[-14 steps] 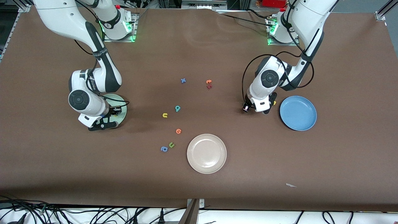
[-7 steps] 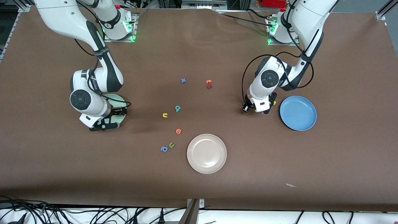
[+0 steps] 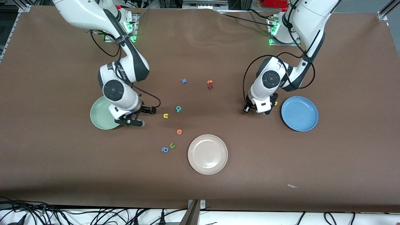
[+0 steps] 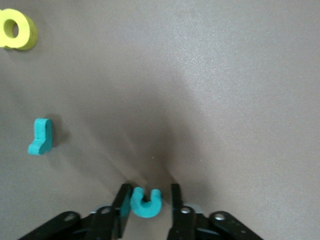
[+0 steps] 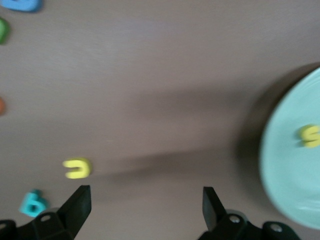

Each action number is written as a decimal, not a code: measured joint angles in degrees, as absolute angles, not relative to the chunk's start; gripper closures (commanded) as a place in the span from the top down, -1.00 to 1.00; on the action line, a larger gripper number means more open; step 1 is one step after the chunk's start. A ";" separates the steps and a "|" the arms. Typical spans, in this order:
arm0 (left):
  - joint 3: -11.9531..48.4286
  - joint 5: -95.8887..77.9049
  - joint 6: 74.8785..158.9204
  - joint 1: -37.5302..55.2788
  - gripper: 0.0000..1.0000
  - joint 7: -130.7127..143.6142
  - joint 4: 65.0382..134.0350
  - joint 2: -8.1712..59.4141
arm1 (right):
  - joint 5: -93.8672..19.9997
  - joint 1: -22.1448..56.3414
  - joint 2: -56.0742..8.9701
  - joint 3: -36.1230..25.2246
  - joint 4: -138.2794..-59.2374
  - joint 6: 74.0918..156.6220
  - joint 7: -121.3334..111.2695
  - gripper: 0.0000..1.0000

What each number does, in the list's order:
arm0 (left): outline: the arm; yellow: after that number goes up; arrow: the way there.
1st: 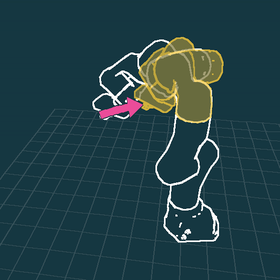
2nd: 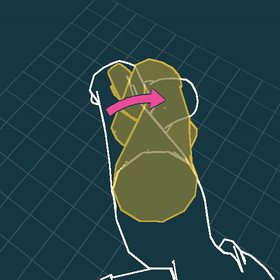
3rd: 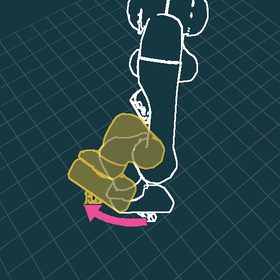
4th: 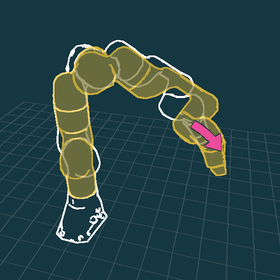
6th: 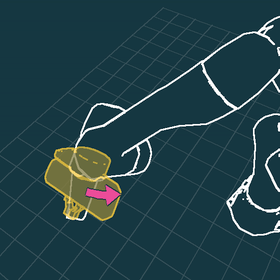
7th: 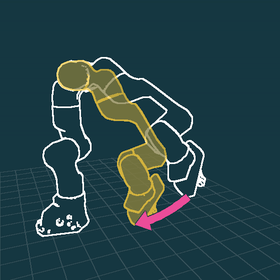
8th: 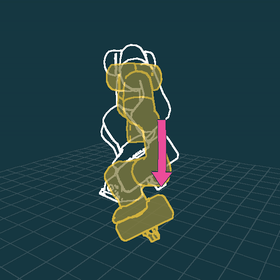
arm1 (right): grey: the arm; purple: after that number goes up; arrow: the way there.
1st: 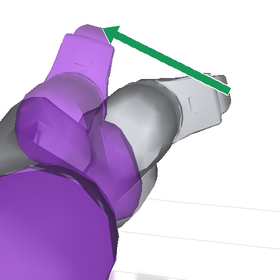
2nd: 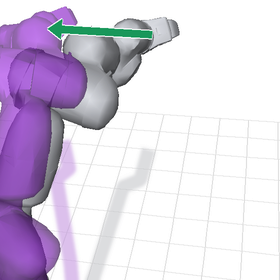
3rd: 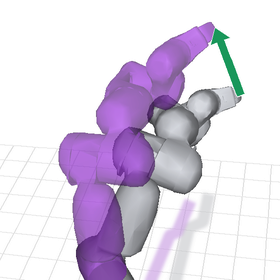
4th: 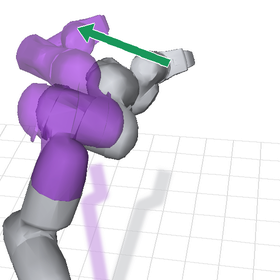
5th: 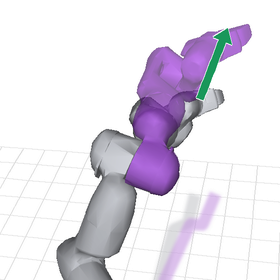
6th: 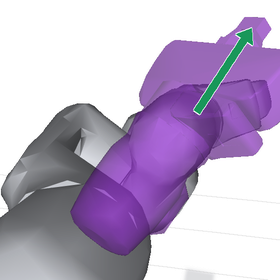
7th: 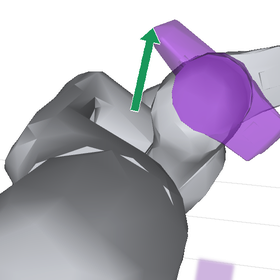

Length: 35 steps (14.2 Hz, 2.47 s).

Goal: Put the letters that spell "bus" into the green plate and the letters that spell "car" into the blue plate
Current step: 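Grasp the yellow u beside the green plate with the right gripper, then drop the teal c into the blue plate while the right gripper places the u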

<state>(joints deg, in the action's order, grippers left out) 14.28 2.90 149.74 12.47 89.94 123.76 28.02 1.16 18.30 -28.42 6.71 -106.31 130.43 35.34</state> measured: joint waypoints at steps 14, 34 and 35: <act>14.18 4.12 149.64 10.61 -0.95 89.44 120.82 25.94 | 1.24 21.89 -38.03 8.70 -102.82 142.47 38.42 0.07; 14.60 4.29 128.36 -15.73 1.00 28.12 119.27 22.99 | 2.10 21.00 -30.94 -2.09 -101.34 122.90 14.52 -0.68; 14.61 4.29 128.36 -15.72 1.00 28.11 119.11 22.94 | 2.01 20.35 -30.51 -3.81 -102.55 122.81 10.53 -0.68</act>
